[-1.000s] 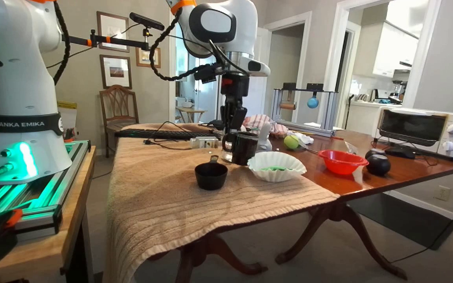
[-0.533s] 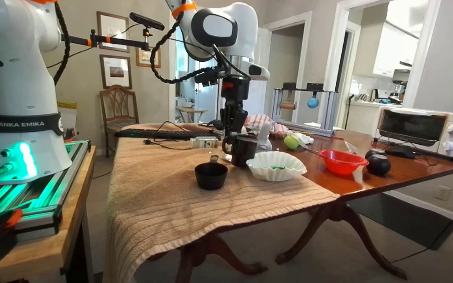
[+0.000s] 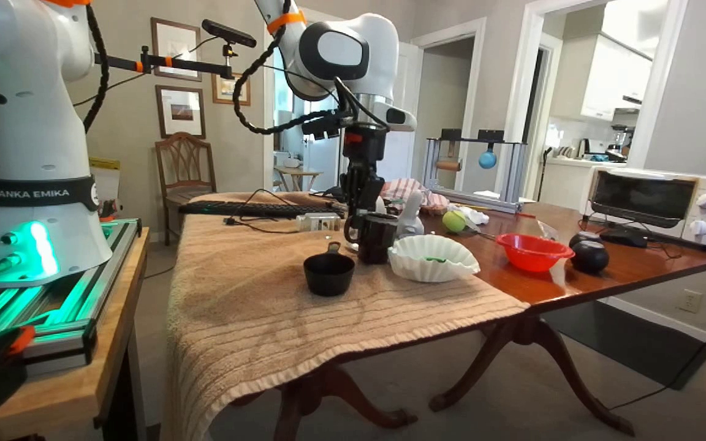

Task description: Pour the contents in the brown mug into the black measuring cup.

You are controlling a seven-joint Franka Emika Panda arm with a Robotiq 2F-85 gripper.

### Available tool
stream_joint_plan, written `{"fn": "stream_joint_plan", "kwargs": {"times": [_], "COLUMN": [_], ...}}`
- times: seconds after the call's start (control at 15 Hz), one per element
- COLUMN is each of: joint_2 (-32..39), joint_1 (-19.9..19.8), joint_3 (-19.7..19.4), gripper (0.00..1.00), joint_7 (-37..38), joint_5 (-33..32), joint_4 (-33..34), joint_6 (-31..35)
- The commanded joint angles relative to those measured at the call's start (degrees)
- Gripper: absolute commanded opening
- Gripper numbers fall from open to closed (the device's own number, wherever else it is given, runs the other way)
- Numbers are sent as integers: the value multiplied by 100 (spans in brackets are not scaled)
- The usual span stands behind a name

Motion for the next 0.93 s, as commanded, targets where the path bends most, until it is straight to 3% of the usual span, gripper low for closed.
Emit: {"fn": "stream_joint_plan", "kwargs": {"times": [0.0,0.47,0.6,0.8,0.87], "joint_2": [146,-259,-624,-1459,-743], "joint_1": [7,2,11,-150,-74], "joint_3": [-19,-91,-166,-79,-113], "gripper": [51,99,100,100,100], "joint_7": [-52,10,144,-921,-346], "joint_5": [-87,-162,-308,540,140], "joint_4": [53,-126,-263,-736,-254], "joint_6": [120,-91,-269,-342,-159]}}
